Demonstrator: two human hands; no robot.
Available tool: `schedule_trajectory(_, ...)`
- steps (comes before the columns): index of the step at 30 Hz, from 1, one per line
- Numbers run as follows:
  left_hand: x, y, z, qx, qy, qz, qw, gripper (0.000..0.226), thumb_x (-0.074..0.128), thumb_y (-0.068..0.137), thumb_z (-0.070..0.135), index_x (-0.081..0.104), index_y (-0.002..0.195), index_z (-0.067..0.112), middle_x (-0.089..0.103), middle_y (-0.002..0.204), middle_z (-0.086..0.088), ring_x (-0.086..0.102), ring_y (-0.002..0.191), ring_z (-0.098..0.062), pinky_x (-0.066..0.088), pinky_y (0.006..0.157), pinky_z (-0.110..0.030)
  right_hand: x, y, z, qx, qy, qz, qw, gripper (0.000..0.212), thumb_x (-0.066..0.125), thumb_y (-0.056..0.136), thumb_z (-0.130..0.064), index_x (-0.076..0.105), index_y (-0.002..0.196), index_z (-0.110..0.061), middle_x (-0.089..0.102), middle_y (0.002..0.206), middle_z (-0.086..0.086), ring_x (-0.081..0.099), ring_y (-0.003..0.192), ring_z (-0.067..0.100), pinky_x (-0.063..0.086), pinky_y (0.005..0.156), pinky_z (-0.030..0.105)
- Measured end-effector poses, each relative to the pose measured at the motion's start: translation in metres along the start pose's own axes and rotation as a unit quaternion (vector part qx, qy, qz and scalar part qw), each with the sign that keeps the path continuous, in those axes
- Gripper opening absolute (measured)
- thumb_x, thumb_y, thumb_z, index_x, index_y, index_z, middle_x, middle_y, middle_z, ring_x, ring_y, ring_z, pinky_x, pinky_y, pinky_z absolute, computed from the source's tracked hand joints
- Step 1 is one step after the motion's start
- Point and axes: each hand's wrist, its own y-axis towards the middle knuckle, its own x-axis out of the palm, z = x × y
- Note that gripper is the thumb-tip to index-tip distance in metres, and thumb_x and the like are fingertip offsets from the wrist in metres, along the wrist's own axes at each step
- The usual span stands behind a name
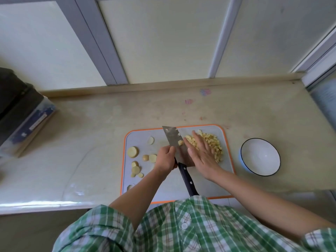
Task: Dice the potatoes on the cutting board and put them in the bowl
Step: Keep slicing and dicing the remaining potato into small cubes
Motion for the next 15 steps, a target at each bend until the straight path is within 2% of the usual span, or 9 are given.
schedule_trajectory(3,0.0,-0.003,0.004,0.012,-0.018,-0.017,1.0,0.03,0.035,0.095,0.003,0.052,0.07,0.003,0.046,0.05,-0.008,0.04,0.039,-0.015,0.031,0.038,-0.019,0.004,0.007,-0.012,-0.072,0.005,-0.032,0.997,0.073,-0.002,0.085,-0.067,0.014,0.151,-0.041,-0.011,0.155,-0.031,-0.021,0.14,-0.008,-0.009,0.11,0.036)
schedule_trajectory(5,-0.002,-0.004,0.006,0.017,-0.011,-0.018,1.0,0.032,0.035,0.094,0.003,0.048,0.065,0.005,0.044,0.051,-0.008,0.039,0.04,-0.016,0.03,0.038,-0.019,0.006,0.01,-0.01,-0.056,0.0,-0.031,0.998,0.076,-0.001,0.086,-0.066,0.016,0.153,-0.033,-0.01,0.154,-0.032,-0.022,0.14,-0.008,-0.008,0.113,0.039)
schedule_trajectory(8,-0.006,-0.001,0.003,0.012,0.012,-0.009,1.0,0.028,0.036,0.094,0.006,0.043,0.067,0.007,0.04,0.057,-0.009,0.035,0.045,-0.018,0.029,0.039,-0.02,0.006,0.012,0.002,0.013,-0.043,-0.032,0.999,0.074,0.002,0.09,-0.06,0.015,0.154,-0.024,-0.011,0.157,-0.023,-0.023,0.142,-0.002,-0.006,0.117,0.046)
schedule_trajectory(10,-0.008,0.001,0.0,0.012,0.025,-0.003,1.0,0.026,0.037,0.094,0.008,0.043,0.069,0.008,0.038,0.06,-0.01,0.034,0.047,-0.018,0.029,0.039,-0.02,0.004,0.014,0.002,0.028,-0.064,-0.038,0.997,0.067,0.005,0.096,-0.055,0.012,0.154,-0.023,-0.012,0.159,-0.018,-0.022,0.142,0.0,-0.006,0.116,0.043)
schedule_trajectory(15,-0.01,0.0,0.0,0.019,0.018,-0.007,1.0,0.031,0.041,0.093,0.009,0.047,0.063,0.006,0.042,0.049,-0.004,0.035,0.041,-0.015,0.029,0.041,-0.021,0.007,0.03,-0.024,-0.048,-0.066,-0.048,0.995,0.057,0.01,0.102,-0.048,0.003,0.154,-0.026,-0.01,0.159,-0.018,-0.019,0.142,-0.004,-0.005,0.112,0.032)
